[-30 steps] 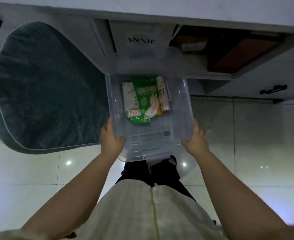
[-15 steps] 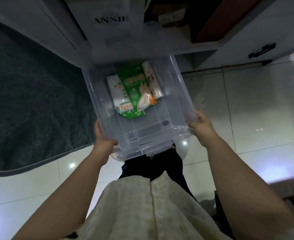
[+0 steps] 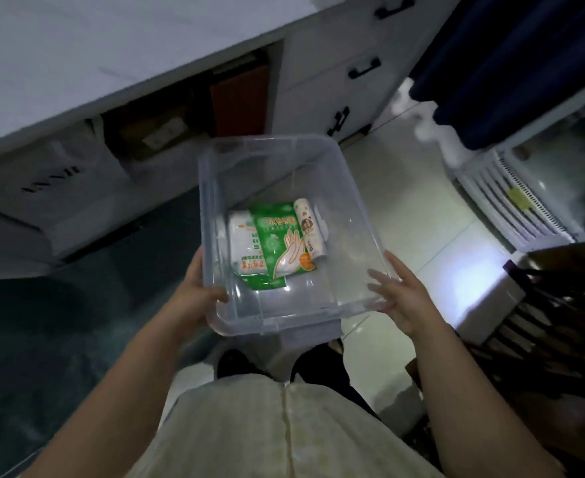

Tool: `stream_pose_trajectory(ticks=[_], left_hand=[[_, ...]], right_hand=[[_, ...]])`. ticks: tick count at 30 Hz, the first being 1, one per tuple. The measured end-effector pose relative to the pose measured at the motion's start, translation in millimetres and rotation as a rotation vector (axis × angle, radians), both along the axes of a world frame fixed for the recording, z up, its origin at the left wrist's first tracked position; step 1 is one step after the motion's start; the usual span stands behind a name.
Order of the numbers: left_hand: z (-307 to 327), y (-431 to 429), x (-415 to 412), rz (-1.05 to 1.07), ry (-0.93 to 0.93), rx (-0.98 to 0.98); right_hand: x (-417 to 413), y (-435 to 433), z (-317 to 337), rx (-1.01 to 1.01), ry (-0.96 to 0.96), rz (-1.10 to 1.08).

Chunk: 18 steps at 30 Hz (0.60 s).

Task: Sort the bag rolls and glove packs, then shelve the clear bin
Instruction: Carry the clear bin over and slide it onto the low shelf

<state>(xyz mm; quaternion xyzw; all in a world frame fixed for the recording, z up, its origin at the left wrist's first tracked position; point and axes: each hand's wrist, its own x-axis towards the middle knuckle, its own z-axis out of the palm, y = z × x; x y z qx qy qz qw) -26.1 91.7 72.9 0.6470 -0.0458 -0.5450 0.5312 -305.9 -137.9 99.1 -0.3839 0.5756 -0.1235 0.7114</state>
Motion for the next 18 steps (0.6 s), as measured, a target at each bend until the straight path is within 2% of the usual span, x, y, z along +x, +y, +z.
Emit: stream_pose_trajectory(ticks=[6,13,18], left_hand=[[49.9,-162.0,-53.8,-0.182,-0.027,-0.122],[113.2,-329.3,-150.7,-0.211,-0.054,-0.338],[157.0,-430.3,-178.0,-0.264,-0.065,-0.474]], right_hand=[[-92.4,-76.7,32.0,-0.070,-0.131,-0.328],[-186.9,-209.3,84.7,-0.230,-0.223,-0.475],[-219.7,-294.2,113.9,-0.318,-0.309,-0.553]])
